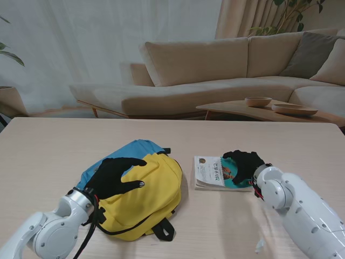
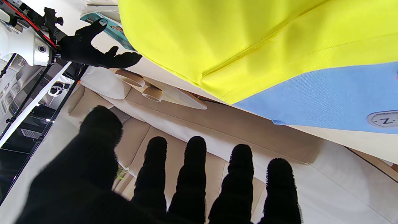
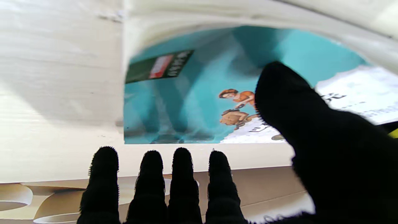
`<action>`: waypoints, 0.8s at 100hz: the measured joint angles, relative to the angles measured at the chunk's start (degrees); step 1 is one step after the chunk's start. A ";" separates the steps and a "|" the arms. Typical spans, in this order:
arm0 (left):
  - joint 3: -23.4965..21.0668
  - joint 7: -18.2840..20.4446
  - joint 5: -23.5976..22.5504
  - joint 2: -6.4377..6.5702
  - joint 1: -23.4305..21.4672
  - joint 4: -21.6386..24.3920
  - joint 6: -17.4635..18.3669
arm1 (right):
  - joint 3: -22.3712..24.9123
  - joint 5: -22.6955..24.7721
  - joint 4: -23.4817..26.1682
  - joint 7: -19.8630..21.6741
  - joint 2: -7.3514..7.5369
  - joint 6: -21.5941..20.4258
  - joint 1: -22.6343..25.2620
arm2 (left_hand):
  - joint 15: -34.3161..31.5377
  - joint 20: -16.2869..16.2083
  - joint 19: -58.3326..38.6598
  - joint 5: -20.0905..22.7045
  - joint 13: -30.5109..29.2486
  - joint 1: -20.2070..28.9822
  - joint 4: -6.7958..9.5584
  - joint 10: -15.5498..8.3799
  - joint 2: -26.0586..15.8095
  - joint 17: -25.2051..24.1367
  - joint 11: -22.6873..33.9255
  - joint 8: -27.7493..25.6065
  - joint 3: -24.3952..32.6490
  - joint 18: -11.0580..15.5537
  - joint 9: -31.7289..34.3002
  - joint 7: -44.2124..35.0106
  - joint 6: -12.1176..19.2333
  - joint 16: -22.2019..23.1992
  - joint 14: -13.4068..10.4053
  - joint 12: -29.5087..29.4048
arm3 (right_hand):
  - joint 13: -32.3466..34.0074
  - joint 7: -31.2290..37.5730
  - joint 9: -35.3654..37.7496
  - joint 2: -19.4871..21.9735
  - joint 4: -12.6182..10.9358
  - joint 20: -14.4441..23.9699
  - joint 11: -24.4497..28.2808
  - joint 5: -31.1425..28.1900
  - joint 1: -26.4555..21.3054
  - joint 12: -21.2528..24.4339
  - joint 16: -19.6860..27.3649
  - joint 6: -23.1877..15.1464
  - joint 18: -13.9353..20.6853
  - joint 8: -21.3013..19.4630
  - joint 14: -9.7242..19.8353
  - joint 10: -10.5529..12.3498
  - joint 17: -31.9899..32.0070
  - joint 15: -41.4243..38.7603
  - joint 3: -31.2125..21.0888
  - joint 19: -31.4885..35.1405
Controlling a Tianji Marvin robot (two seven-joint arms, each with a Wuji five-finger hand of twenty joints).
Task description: Pack books into the school bag then zip close the school bag
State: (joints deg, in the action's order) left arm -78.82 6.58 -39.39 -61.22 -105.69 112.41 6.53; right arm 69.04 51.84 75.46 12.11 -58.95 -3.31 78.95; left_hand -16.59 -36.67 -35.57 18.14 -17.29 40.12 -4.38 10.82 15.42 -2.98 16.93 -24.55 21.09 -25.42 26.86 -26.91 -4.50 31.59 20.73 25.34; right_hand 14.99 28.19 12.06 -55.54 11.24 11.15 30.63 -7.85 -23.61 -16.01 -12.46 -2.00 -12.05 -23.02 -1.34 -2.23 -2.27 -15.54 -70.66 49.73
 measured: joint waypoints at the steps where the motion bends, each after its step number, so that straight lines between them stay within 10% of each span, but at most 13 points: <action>1: -0.02 0.00 0.00 0.00 -0.02 0.01 0.01 | 0.08 0.09 0.04 0.11 0.05 -0.08 0.03 | 0.00 0.00 0.00 0.00 0.00 0.00 0.00 0.00 0.00 0.00 0.00 0.00 0.00 0.00 0.00 0.00 0.00 0.00 0.00 0.00 | -0.46 -0.64 -0.26 0.02 0.00 -0.21 -1.37 0.00 0.03 0.41 0.12 -0.26 0.02 0.52 0.00 0.00 0.12 0.19 0.01 -0.15; 34: -0.21 -0.18 0.02 0.00 -0.33 0.11 0.25 | -2.17 1.33 -1.87 1.17 1.27 0.61 -1.42 | 0.00 -0.01 0.02 0.00 0.00 -0.01 0.00 0.00 0.00 0.00 0.01 0.00 0.57 0.03 0.00 0.00 0.00 -0.01 -0.01 0.00 | -2.78 -21.73 -0.31 0.97 1.18 -2.03 -12.15 0.58 4.56 4.29 2.19 -1.89 0.44 -12.26 0.00 -0.01 1.53 3.71 1.55 -1.30; 80: -0.43 -0.28 0.00 -0.01 -0.62 0.25 0.41 | -5.85 1.71 -3.83 0.03 1.44 2.15 -4.44 | 0.00 -0.02 0.60 0.00 0.00 -0.01 0.00 -0.03 0.00 0.00 0.22 0.00 0.57 0.07 -0.63 0.00 0.00 0.00 -0.01 0.01 | -2.54 -13.38 -2.74 -4.73 1.96 -0.30 7.81 0.58 5.18 -1.32 -3.43 -1.17 0.18 -12.65 0.00 -1.16 0.17 -6.89 2.03 0.92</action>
State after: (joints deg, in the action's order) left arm -79.25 6.29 -39.39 -61.24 -106.31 112.66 6.94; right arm 63.18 53.55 71.63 12.14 -57.51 -1.17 74.51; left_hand -16.59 -36.69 -34.97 18.14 -17.29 40.10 -4.38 10.79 15.42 -2.98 17.15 -24.55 21.67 -25.35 26.23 -26.91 -4.50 31.59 20.73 25.35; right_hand 12.45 14.81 9.32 -60.27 13.20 10.85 38.44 -7.27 -18.43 -17.33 -15.89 -3.16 -11.87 -35.67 -1.34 -3.38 -2.11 -22.43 -68.64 50.65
